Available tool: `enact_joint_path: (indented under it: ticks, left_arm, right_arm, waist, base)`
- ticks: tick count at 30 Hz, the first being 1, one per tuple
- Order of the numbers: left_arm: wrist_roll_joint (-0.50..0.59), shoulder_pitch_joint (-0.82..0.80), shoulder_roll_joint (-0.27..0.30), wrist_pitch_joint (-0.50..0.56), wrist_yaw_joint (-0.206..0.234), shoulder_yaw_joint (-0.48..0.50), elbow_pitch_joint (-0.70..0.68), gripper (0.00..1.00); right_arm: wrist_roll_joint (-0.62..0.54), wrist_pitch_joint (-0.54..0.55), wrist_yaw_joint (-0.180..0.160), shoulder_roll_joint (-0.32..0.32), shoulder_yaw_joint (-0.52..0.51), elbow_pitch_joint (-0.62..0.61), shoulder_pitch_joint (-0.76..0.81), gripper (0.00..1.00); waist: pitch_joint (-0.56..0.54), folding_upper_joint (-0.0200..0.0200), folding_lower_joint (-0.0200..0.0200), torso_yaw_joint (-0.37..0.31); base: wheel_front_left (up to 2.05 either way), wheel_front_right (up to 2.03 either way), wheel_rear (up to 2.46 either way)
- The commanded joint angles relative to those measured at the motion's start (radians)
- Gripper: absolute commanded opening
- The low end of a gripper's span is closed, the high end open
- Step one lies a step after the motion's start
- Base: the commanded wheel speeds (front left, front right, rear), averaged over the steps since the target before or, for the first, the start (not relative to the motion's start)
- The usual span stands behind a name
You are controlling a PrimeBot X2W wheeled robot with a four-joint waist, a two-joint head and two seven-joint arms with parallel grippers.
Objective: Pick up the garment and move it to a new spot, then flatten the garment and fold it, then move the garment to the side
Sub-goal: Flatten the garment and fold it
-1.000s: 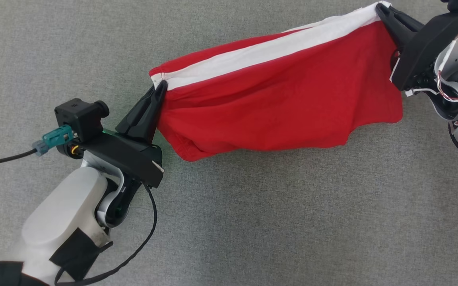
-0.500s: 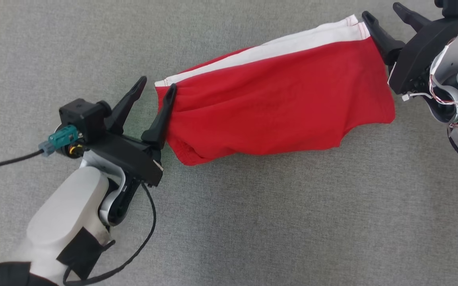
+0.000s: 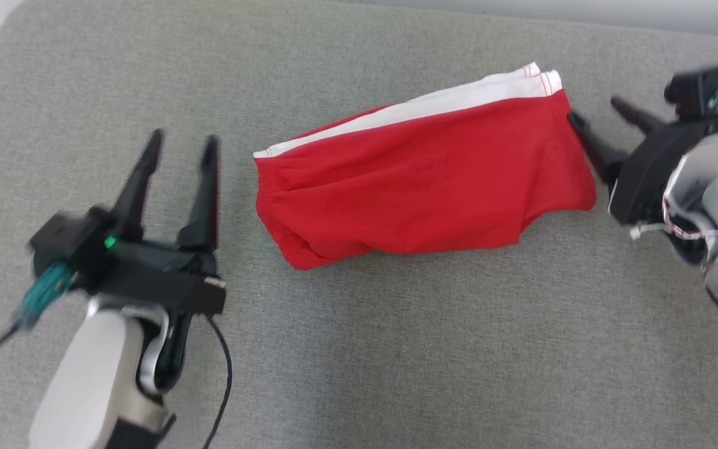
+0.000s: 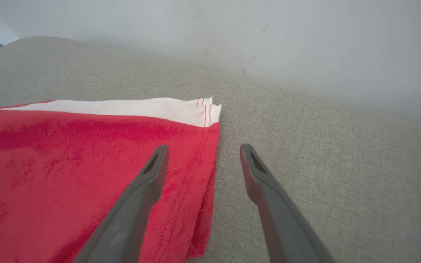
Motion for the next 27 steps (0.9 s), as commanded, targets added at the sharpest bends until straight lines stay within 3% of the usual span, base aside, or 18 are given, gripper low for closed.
enact_joint_path:
  ticks: [1,4,9,16,23,24,25,26,27]
  left_arm:
    - [0.04,0.044,-0.022,-0.002,0.001,0.047,-0.032,1.0]
    - [0.154,0.147,-0.104,-0.002,-0.003,0.19,-0.131,1.0]
    - [0.252,0.245,-0.167,-0.002,-0.01,0.282,-0.198,1.0]
    - [0.268,0.313,-0.195,-0.002,-0.016,0.333,-0.205,1.0]
    - [0.283,0.343,-0.196,-0.002,-0.009,0.301,-0.197,1.0]
    - [0.285,0.349,-0.196,-0.002,-0.009,0.299,-0.197,1.0]
    - [0.286,0.355,-0.196,-0.002,-0.004,0.298,-0.197,1.0]
    - [0.284,0.357,-0.196,-0.002,0.0,0.298,-0.195,1.0]
    - [0.284,0.359,-0.196,-0.002,0.002,0.299,-0.194,1.0]
  right_arm:
    - [0.014,-0.007,-0.003,-0.001,0.009,-0.006,0.025,1.0]
    - [0.039,-0.023,-0.003,-0.007,0.022,-0.004,0.061,1.0]
    - [0.061,-0.037,-0.003,-0.003,0.036,0.012,0.087,1.0]
    - [0.061,-0.014,-0.003,0.014,0.066,0.061,0.102,1.0]
    - [0.08,0.044,-0.003,0.051,0.086,0.119,0.103,1.0]
    - [0.085,0.054,-0.003,0.057,0.09,0.123,0.105,0.46]
    - [0.088,0.065,-0.003,0.061,0.093,0.129,0.107,0.16]
    - [0.089,0.069,-0.003,0.065,0.095,0.133,0.107,0.0]
    - [0.093,0.07,-0.003,0.068,0.096,0.136,0.108,0.0]
  waist:
    - [-0.01,0.0,0.0001,0.004]
    - [-0.019,0.0,0.0001,0.01]
    - [-0.027,0.0,0.0001,0.019]
    - [-0.031,0.0,0.0001,0.036]
    - [-0.033,0.0,0.0001,0.046]
    - [-0.035,0.0,0.0001,0.046]
    - [-0.039,0.0,0.0001,0.045]
    - [-0.043,0.0,0.0001,0.045]
    - [-0.049,0.0,0.0001,0.043]
  base:
    - [0.0,0.0,0.0]
    - [0.0,0.0,0.0]
    - [0.0,0.0,0.0]
    - [0.0,0.0,0.0]
    - [0.0,0.0,0.0]
    - [0.0,0.0,0.0]
    - [0.0,0.0,0.0]
    - [0.0,0.0,0.0]
    - [0.0,0.0,0.0]
